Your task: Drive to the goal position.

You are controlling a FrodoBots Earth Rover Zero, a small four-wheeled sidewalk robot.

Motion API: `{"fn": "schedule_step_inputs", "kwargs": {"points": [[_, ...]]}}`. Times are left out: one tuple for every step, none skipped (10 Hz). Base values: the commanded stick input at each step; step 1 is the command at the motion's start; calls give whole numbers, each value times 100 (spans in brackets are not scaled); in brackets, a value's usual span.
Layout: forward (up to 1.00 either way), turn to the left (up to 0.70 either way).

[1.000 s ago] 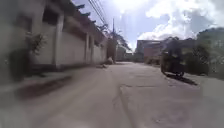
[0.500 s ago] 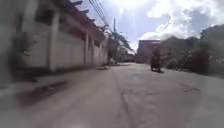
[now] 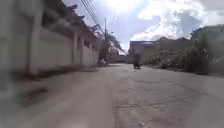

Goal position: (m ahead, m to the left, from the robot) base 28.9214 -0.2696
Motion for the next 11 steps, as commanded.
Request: {"fn": "schedule_step_inputs", "kwargs": {"points": [[100,-36],[100,-20],[100,0],[100,0],[100,0],[100,-2],[100,-2],[100,-1],[100,0],[100,0],[100,0]]}}
